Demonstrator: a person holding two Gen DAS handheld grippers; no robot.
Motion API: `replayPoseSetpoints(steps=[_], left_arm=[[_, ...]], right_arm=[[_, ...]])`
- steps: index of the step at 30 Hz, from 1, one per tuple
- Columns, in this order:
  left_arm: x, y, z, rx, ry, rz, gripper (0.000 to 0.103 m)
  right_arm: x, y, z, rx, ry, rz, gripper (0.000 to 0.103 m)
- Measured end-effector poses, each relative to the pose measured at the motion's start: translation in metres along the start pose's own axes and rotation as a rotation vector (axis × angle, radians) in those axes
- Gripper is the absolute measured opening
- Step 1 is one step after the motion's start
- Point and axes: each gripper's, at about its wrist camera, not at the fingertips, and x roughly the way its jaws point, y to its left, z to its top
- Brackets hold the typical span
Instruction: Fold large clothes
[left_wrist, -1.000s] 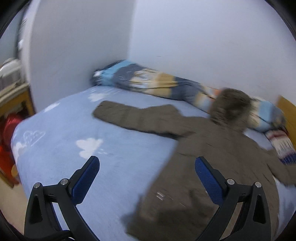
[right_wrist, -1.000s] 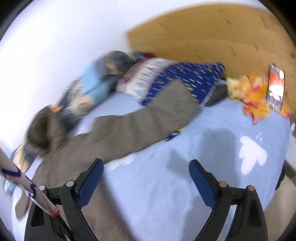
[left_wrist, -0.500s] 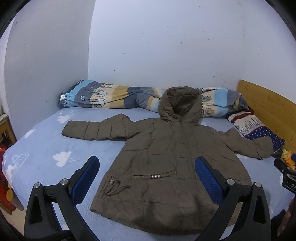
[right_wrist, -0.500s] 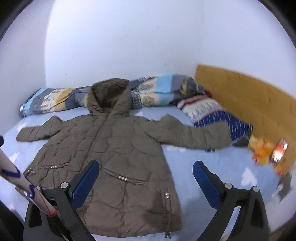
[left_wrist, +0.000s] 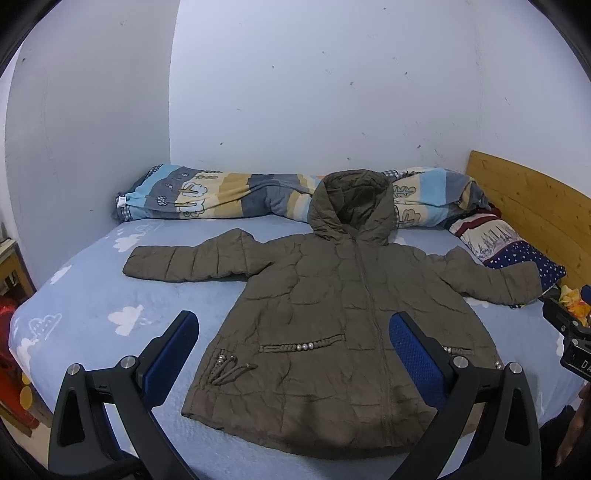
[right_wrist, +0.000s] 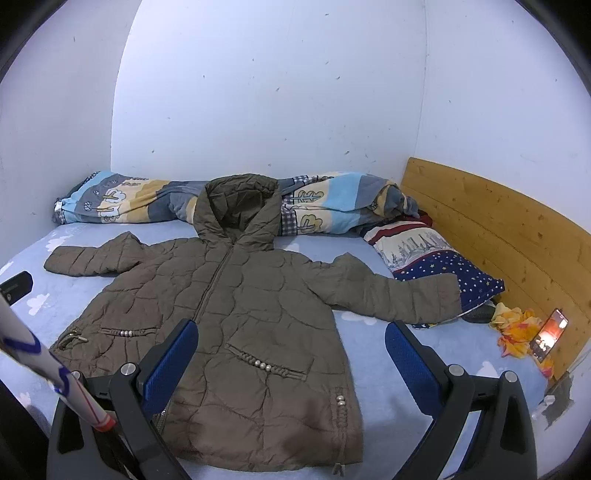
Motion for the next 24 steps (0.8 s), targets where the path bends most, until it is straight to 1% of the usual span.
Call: replayPoseSetpoints(steps=[4, 8, 10, 14, 20, 24], left_arm=[[0.003, -0.008, 0.001, 0.006, -0.002, -0.013, 0.103], [0.013, -0.016, -0.001, 0.025, 0.025, -0.033, 0.103], [0.018, -0.021, -0.001, 0.034, 0.025, -0.036, 0.103], [0.028, -0.027, 0.000, 0.045, 0.035, -0.045, 0.103], [0.051, -0.041, 0.008, 0.067, 0.056, -0.059, 0.103], [0.069, -0.050, 0.014, 0.071, 0.066, -0.083, 0.103]], right_arm=[[-0.002, -0.002, -0.001, 0.001, 0.003, -0.007, 0.103], [0.003, -0.002, -0.003, -0.009, 0.017, -0.015, 0.103], [0.008, -0.004, -0.003, -0.008, 0.028, -0.017, 0.103], [0.021, -0.012, -0.004, 0.025, 0.052, -0.003, 0.103], [0.046, -0.023, -0.004, 0.067, 0.094, -0.012, 0.103], [0.067, -0.033, -0.001, 0.094, 0.123, -0.025, 0.103]])
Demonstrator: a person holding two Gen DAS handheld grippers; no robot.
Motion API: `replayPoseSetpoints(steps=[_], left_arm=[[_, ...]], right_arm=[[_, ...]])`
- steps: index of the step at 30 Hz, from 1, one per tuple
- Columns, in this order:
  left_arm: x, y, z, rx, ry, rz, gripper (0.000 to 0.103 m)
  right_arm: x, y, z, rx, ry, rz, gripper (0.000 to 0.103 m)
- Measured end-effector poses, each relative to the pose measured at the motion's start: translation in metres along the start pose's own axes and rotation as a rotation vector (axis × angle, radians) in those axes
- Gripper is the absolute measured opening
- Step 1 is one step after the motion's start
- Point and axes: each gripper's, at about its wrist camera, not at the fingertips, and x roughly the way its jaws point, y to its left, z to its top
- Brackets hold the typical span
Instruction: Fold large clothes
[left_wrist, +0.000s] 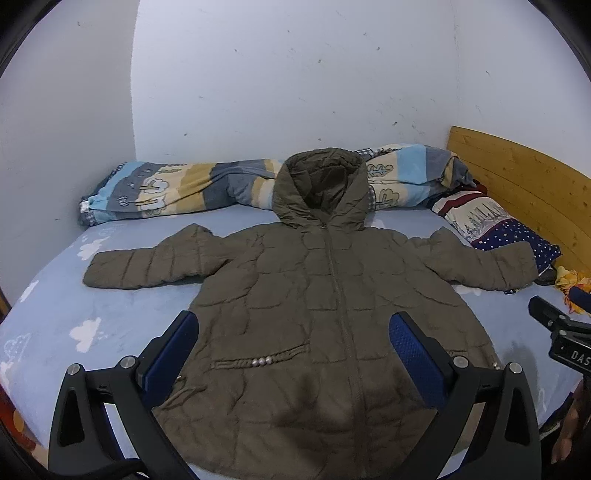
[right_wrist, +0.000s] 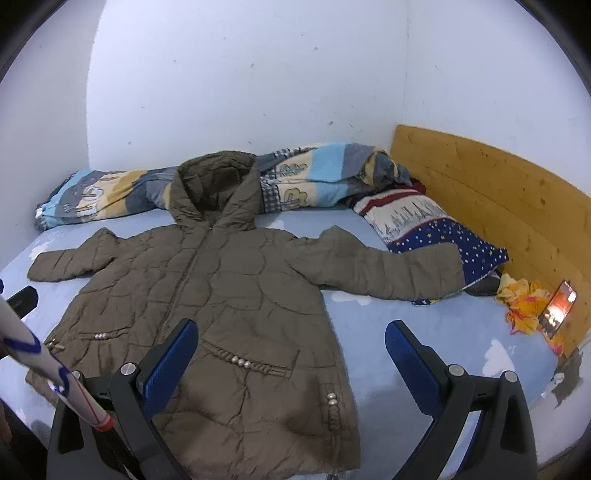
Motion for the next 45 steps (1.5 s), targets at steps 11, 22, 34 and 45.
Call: replayPoseSetpoints(steps=[11, 22, 34, 45], left_arm=[[0.088, -0.009, 0.033, 0.080, -0.051, 0.032, 0.103], [0.137, 0.005, 0.030, 0.046, 0.092, -0.041, 0.103], [0.165, 0.006, 0.020, 0.027, 0.160, -0.019, 0.103], [0.168, 0.006, 0.019, 0.041, 0.155, 0.007, 0.103]], right_arm=[[0.072, -0.070, 0.023, 0.177, 0.070, 0.051, 0.103], [0.209, -0.310, -0.005, 0.853, 0.151, 0.043, 0.052], [0.285, -0.415, -0.025, 1.052, 0.099, 0.042, 0.060], [0.295, -0.399, 0.000, 0.942, 0.071, -0.012, 0.020]])
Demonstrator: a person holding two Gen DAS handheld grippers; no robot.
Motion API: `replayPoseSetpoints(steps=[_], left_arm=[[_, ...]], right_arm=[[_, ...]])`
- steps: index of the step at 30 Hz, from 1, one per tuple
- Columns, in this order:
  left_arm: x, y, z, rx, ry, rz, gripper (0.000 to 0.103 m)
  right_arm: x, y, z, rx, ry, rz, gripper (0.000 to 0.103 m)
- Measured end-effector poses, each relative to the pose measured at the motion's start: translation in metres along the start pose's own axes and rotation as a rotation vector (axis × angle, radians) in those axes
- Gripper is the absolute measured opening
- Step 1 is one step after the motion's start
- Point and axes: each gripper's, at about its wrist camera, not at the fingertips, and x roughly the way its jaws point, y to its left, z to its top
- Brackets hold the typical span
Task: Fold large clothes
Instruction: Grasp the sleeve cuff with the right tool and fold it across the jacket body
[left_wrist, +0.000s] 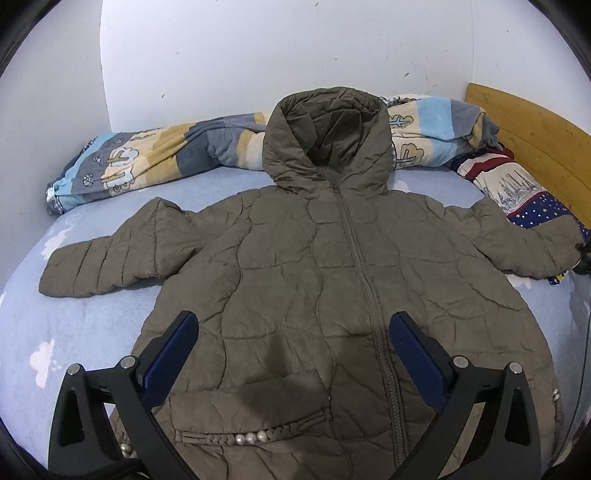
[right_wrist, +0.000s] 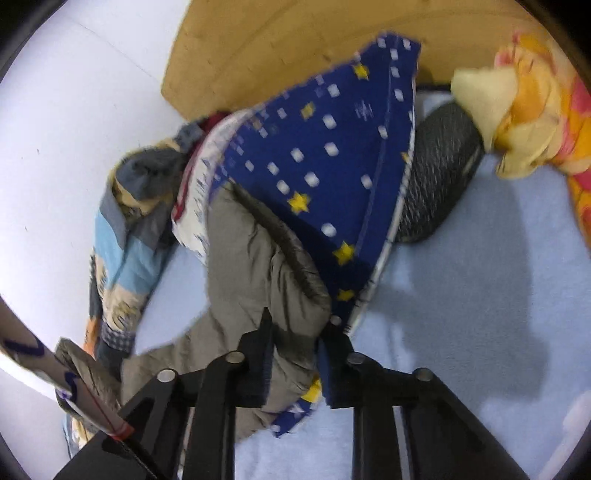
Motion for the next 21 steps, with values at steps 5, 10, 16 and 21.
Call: replayPoseSetpoints(steps=[5, 10, 16, 21], left_arm=[[-0.005, -0.004, -0.001, 0.019, -0.011, -0.008, 0.103], [-0.020, -0.001, 0.003, 0.009, -0.050, -0.016, 0.103], [-0.030, 0.005, 0.006, -0.018, -0.069, -0.027, 0.103], [-0.037, 0.011, 0.008, -0.030, -0.083, -0.033, 0.103]], right_arm=[[-0.043, 0.043, 0.003, -0.029, -0.072, 0.093, 0.019], [-0.082, 0.097, 0.001, -0.067, -0.115, 0.219, 0.019], [-0.115, 0.152, -0.017, -0.123, -0.111, 0.324, 0.019], [-0.136, 0.203, -0.041, -0.159, -0.084, 0.442, 0.019]])
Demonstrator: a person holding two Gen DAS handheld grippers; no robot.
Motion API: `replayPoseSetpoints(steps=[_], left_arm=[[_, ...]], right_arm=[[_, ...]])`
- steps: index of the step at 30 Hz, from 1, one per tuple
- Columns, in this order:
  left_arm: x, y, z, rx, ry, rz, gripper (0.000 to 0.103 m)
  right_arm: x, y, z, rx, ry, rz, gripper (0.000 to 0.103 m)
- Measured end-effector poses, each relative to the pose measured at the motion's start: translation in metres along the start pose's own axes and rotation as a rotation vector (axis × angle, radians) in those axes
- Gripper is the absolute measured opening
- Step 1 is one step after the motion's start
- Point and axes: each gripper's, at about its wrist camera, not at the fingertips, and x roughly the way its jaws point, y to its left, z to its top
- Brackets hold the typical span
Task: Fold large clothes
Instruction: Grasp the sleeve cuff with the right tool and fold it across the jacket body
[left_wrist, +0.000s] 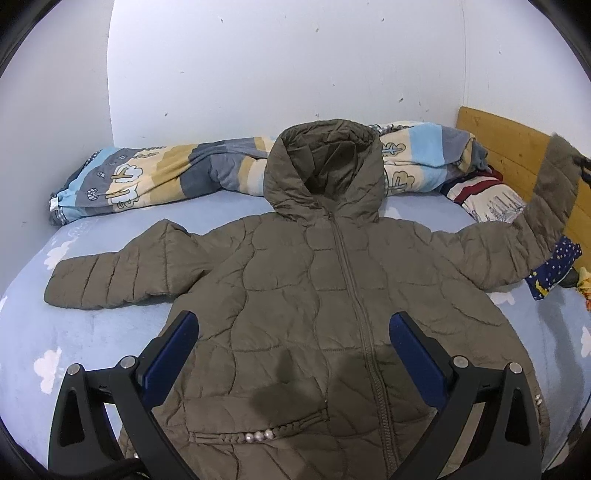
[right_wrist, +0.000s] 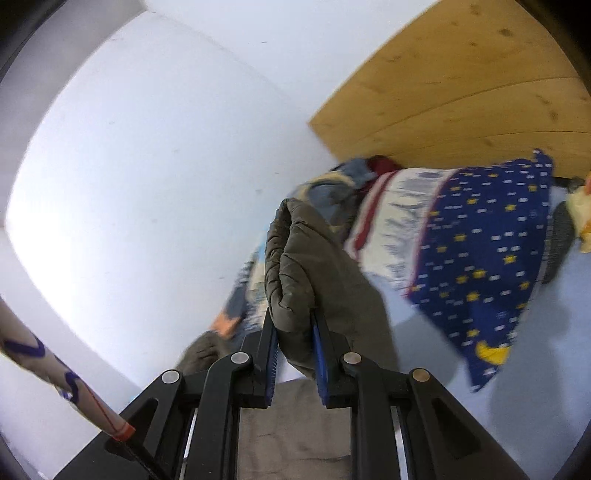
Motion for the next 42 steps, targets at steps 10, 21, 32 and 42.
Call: replayPoseSetpoints(steps=[10, 21, 32, 42], left_arm=[[-0.010, 0.018, 0.003, -0.034, -0.018, 0.006, 0.103], [-0.013, 0.031, 0.001, -0.054, -0.016, 0.032, 0.103], [0.001, 0.037, -0.002, -0.055, 0.011, 0.074, 0.103], [0.019, 0.054, 0.000, -0.148, 0.070, 0.084, 0.103]], right_arm=[[0.049, 0.111, -0.075, -0.143, 0.176, 0.174, 0.019], [0.139, 0.186, -0.225, -0.290, 0.490, 0.283, 0.019], [0.216, 0.161, -0.384, -0.358, 0.850, 0.197, 0.021], [0.202, 0.151, -0.295, -0.340, 0.728, 0.243, 0.075]])
